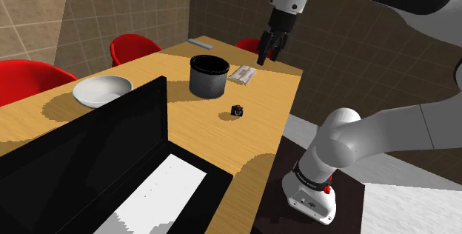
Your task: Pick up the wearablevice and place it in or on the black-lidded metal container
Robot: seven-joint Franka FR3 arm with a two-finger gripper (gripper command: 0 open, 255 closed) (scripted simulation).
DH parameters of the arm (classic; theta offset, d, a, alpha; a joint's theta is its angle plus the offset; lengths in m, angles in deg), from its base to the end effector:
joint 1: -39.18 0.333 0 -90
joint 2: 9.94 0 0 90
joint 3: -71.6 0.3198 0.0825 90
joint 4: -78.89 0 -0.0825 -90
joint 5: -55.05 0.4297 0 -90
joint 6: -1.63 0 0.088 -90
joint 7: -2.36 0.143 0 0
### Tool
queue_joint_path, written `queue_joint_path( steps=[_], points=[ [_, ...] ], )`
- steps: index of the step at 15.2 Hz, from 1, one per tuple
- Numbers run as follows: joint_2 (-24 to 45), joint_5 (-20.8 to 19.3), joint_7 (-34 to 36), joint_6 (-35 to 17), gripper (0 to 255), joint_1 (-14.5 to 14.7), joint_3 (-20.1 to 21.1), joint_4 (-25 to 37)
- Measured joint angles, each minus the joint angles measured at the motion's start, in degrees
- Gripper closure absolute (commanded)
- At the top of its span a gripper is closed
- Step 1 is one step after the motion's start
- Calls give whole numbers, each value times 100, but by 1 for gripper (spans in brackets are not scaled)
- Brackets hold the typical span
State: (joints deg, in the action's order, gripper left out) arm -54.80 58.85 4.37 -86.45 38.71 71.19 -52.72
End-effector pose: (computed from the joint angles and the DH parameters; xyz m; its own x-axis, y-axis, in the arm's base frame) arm 0.3486 0.0038 0.5840 0.9987 -0.0461 0.0208 -0.0445 -0.9964 -0.0720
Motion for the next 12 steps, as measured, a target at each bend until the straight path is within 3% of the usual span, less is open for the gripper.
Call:
queue_joint_path(
  steps=[6, 12],
  points=[
    [110, -85, -121, -698, 0, -6, 5, -627],
    [649, -189, -243, -1929, 0, -3, 48, -1366]
  ],
)
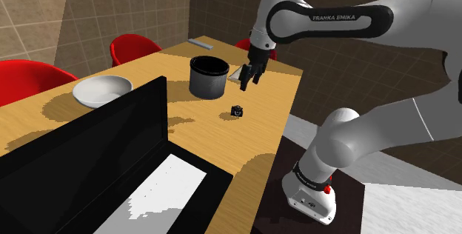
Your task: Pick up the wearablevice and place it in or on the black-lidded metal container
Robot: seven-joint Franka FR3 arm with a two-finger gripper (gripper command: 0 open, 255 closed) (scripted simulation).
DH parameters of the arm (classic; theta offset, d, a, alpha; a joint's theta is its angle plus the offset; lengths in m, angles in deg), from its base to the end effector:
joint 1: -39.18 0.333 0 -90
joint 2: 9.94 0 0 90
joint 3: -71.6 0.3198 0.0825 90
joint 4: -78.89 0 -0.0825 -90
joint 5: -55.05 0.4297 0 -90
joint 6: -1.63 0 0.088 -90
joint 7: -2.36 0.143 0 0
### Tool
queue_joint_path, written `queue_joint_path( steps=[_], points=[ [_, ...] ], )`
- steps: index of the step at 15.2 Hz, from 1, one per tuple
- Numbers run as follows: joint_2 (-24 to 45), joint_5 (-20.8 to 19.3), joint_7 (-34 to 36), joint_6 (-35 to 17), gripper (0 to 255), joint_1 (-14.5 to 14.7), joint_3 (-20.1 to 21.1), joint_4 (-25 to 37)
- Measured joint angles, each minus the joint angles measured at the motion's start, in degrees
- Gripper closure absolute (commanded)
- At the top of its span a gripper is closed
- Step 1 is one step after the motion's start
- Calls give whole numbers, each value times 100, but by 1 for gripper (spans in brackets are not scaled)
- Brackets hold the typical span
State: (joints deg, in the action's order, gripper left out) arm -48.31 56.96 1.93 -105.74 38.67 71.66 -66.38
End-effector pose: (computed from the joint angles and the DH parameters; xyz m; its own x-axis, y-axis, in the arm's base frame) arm 0.3905 0.0006 0.4467 0.9999 -0.0105 0.0083 -0.0103 -0.9995 -0.0312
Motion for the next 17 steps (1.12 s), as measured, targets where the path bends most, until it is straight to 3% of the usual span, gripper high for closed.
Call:
queue_joint_path(
  steps=[7, 13, 17],
  points=[
    [1108, -153, -102, -1556, 0, -30, 35, -501],
    [1538, -185, -122, -2275, 0, -43, 33, -788],
    [1655, -185, -122, -2482, 0, -43, 34, -875]
  ],
)
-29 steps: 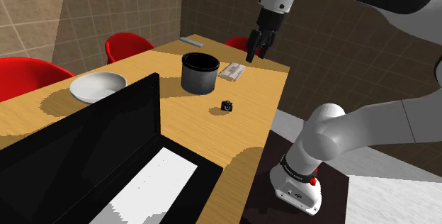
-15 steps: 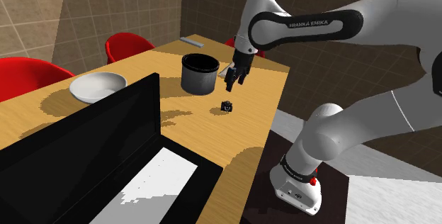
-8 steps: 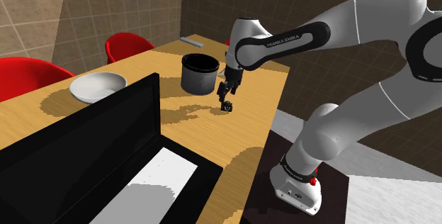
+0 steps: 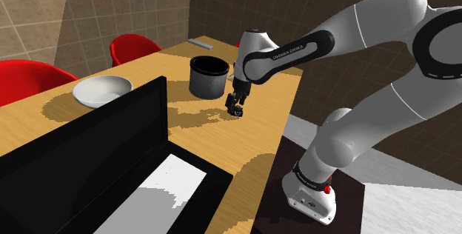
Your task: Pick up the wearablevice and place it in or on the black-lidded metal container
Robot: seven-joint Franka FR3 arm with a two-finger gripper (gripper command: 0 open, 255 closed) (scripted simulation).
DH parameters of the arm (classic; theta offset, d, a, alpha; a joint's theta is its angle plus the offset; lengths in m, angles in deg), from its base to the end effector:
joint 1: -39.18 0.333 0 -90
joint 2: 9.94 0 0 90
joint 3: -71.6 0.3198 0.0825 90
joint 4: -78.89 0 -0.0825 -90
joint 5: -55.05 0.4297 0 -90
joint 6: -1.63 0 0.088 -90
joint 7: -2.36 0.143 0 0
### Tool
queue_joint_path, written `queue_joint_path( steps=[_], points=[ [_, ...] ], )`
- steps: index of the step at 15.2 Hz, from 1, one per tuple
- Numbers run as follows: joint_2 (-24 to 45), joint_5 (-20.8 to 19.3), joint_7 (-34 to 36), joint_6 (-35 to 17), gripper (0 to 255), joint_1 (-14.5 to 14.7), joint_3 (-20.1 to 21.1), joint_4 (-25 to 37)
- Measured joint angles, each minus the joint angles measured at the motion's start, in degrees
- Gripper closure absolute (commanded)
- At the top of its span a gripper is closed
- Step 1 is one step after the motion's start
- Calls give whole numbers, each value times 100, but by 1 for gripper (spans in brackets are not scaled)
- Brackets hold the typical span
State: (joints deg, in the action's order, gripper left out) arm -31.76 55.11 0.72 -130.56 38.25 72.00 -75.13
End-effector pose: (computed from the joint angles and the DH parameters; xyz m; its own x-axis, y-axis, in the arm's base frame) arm 0.4194 -0.0042 0.2900 0.9998 0.0182 -0.0002 0.0182 -0.9998 0.0018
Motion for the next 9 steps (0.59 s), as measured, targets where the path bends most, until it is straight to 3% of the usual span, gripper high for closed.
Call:
queue_joint_path(
  steps=[5, 6, 9],
  points=[
    [6, -1, -1, -19, 0, -1, -1, -11],
    [6, -1, -1, -19, 255, -1, -1, -11],
    [6, -1, -1, -20, 255, -1, -1, -9]
  ],
)
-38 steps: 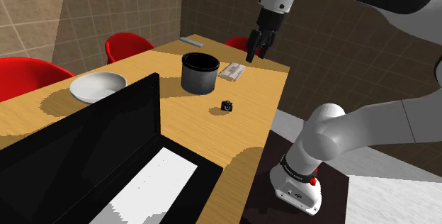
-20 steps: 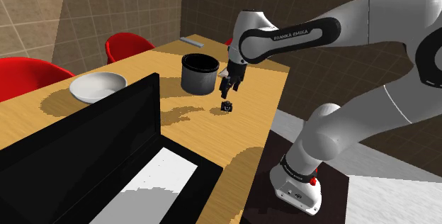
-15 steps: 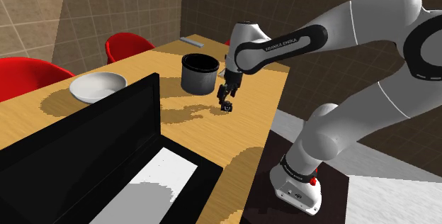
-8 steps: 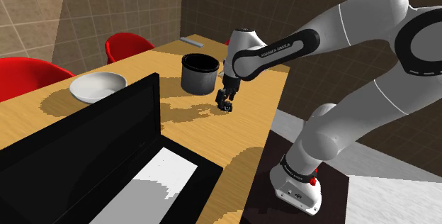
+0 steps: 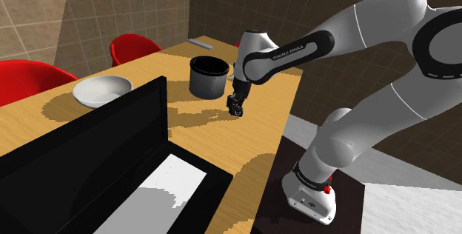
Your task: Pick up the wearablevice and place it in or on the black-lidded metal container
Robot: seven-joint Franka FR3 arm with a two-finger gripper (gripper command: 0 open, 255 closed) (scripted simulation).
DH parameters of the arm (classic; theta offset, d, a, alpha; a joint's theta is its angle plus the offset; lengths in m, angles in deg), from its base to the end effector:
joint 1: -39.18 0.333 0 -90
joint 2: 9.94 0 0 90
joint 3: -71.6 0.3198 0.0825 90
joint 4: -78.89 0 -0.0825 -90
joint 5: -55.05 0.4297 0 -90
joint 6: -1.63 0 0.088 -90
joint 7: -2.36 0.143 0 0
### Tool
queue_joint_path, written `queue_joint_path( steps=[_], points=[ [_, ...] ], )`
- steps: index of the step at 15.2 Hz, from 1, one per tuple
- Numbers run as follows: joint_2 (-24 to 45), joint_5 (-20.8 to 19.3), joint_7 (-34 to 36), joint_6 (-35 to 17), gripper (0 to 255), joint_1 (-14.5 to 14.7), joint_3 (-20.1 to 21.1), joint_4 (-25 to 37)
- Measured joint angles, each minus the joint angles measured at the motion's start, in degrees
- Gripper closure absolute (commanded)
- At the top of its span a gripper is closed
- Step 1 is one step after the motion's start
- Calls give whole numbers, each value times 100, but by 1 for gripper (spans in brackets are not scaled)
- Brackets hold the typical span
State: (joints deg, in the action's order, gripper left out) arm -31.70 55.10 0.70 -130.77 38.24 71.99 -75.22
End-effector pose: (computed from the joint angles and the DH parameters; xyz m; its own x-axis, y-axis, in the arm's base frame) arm 0.4193 -0.0043 0.2892 0.9998 0.0183 0.0008 0.0183 -0.9998 0.0019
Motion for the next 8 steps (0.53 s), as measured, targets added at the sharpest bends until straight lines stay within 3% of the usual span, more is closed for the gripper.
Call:
queue_joint_path(
  steps=[8],
  points=[
    [-29, 0, 0, 38, 255, 0, 0, 10]
  ],
)
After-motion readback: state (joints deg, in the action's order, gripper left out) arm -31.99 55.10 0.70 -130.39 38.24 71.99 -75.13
